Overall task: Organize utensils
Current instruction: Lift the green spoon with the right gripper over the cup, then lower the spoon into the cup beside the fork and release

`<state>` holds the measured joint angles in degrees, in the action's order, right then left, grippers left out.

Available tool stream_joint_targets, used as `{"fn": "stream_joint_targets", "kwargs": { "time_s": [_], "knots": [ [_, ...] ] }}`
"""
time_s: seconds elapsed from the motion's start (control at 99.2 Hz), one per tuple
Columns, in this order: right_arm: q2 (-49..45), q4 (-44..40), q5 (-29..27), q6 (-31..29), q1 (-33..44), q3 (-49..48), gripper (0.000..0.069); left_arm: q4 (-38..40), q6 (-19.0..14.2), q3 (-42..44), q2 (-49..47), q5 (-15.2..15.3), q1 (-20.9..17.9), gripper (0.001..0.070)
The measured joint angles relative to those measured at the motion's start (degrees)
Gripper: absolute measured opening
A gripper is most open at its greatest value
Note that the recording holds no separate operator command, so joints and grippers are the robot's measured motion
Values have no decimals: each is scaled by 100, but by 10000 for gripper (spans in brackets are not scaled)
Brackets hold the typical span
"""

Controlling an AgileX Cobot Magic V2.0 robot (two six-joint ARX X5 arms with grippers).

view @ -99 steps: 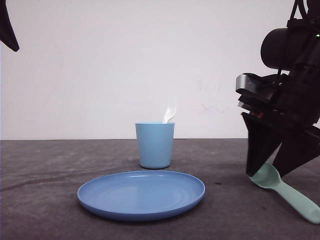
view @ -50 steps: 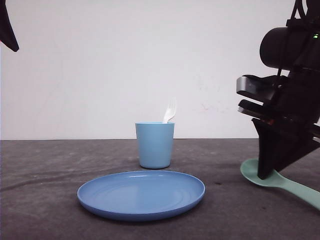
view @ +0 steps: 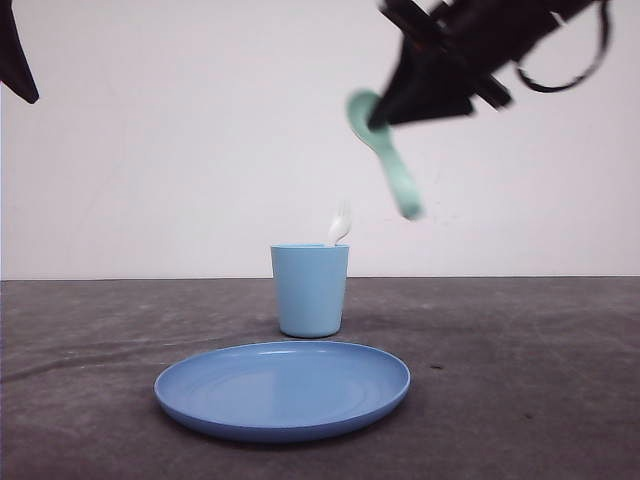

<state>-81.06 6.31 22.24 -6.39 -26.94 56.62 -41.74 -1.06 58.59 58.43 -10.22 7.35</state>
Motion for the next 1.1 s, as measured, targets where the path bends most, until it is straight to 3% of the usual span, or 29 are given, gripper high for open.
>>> {"fn": "stream_joint_targets", "kwargs": {
  "time_s": [0.282,0.534,0.686,1.099],
  "knots": [
    [-544,2035,-695,380,-468,0,22,-13,0,0,0,0,0,272],
    [-1410,3473,-761,780,-531,0,21,-13,0,0,0,0,0,272],
    [-1858,3598,-1027,824,-533,0,21,-20,0,0,0,0,0,272],
    [-2378,3117,-1029,855,-614,-2,21,-24,0,0,0,0,0,272]
  ]
}}
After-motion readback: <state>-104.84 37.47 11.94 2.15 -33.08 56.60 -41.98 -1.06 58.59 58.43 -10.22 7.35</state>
